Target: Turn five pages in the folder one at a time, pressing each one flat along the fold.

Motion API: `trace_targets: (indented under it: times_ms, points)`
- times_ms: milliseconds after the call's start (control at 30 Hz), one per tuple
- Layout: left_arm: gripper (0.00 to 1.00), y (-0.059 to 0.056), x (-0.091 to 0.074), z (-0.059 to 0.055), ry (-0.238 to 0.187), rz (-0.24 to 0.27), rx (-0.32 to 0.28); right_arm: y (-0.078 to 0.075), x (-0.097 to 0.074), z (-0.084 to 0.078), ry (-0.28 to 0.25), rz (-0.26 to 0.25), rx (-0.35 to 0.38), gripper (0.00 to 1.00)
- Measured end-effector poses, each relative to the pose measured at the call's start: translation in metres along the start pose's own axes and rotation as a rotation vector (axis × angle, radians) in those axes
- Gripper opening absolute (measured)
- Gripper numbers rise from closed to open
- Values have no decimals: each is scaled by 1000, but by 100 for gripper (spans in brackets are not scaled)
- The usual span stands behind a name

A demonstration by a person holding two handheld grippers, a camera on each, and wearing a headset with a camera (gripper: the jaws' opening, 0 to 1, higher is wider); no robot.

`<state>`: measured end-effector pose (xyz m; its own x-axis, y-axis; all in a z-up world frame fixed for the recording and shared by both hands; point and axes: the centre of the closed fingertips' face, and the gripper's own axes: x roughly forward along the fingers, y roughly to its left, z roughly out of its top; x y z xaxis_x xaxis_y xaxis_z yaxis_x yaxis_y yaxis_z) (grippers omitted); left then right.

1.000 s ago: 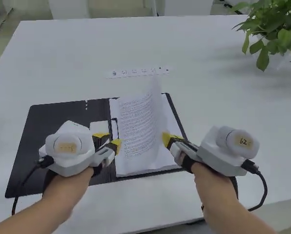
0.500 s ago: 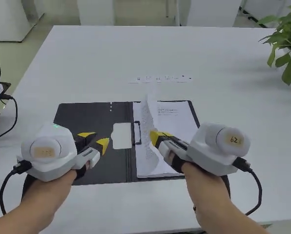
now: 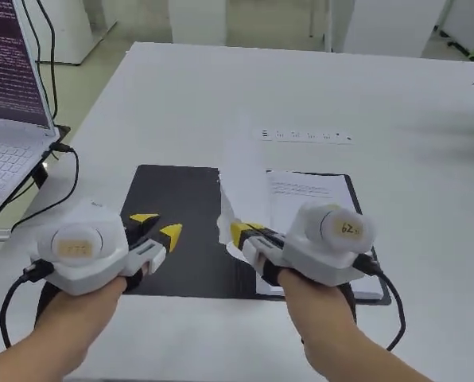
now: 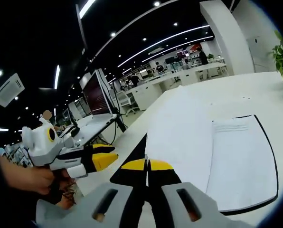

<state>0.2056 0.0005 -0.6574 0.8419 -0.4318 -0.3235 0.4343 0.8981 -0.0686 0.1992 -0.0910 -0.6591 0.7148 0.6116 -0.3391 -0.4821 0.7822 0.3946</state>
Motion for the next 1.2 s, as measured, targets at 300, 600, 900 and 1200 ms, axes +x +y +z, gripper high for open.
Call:
trace_targets:
  times_ms: [300,600,900,1200]
  points:
    - [20,14,-10,-9,12,32,-13,8,30,-31,100,16,-32,0]
    - [21,19,-12,-23,42,36,-5,16,55,-65,204,40,-90,0]
    - [21,24,-15,-38,69,48,-14,13,73,-87,281,40,-96,0]
    - [20,25,-19,-49,95,52,-18,12,83,-101,325,32,-99,0]
